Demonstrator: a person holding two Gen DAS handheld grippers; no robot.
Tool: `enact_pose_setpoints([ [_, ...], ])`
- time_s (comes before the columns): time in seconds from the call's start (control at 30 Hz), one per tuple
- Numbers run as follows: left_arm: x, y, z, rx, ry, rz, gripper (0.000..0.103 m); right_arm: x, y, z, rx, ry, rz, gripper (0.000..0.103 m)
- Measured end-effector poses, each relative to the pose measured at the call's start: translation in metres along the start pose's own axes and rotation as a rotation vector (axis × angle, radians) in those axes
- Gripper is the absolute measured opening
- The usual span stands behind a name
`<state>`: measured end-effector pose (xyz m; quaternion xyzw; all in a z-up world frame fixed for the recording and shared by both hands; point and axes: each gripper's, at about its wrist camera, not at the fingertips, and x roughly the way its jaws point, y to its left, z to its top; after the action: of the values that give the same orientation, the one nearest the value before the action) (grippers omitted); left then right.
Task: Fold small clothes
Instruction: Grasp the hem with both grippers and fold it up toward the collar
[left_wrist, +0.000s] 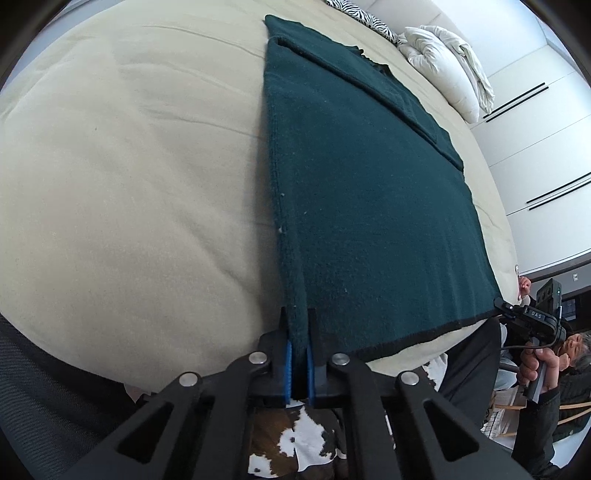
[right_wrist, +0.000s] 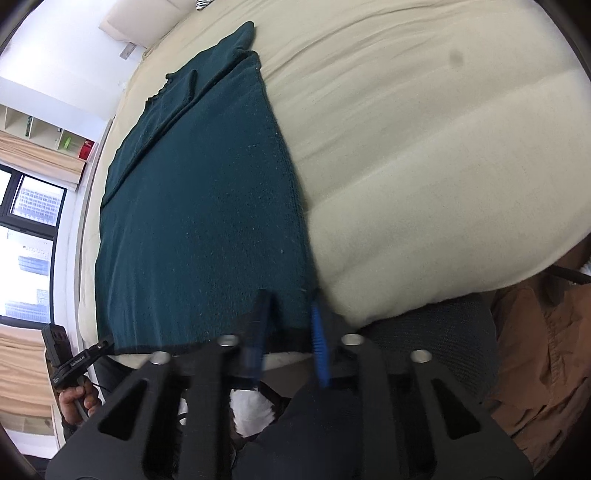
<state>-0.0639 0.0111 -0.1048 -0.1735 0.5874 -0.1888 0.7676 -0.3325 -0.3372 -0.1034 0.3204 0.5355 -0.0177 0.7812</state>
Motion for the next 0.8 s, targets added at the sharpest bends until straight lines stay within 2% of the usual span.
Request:
enact_pose_setpoints([
  [0.13,-0.013,0.003,0.000,-0.041,-0.017,-0.101,0.006,-0.006,0.009,-0.005,-0.033,-0.012,0.034,0.006],
  [0.3,-0.040,0.007,0.013,-0.122,-0.100,-0.270,0.006,-0.021,0.034,0.005,-0.054,-0.094,0.180,0.006],
  [0.4,-0.055,0.007,0.026,-0.163,-0.159,-0.358,0.006,-0.031,0.054,0.021,-0.077,-0.152,0.282,0.006],
  [0.5,-0.064,0.007,0.042,-0.208,-0.214,-0.443,0.006,-0.034,0.069,0.042,-0.074,-0.198,0.343,0.006],
  [0.63,-0.070,0.005,0.068,-0.226,-0.258,-0.484,0.006,-0.029,0.082,0.076,-0.057,-0.244,0.391,0.006],
  [0.8,-0.067,0.001,0.117,-0.230,-0.320,-0.484,0.006,-0.013,0.097,0.131,-0.039,-0.279,0.412,0.006],
])
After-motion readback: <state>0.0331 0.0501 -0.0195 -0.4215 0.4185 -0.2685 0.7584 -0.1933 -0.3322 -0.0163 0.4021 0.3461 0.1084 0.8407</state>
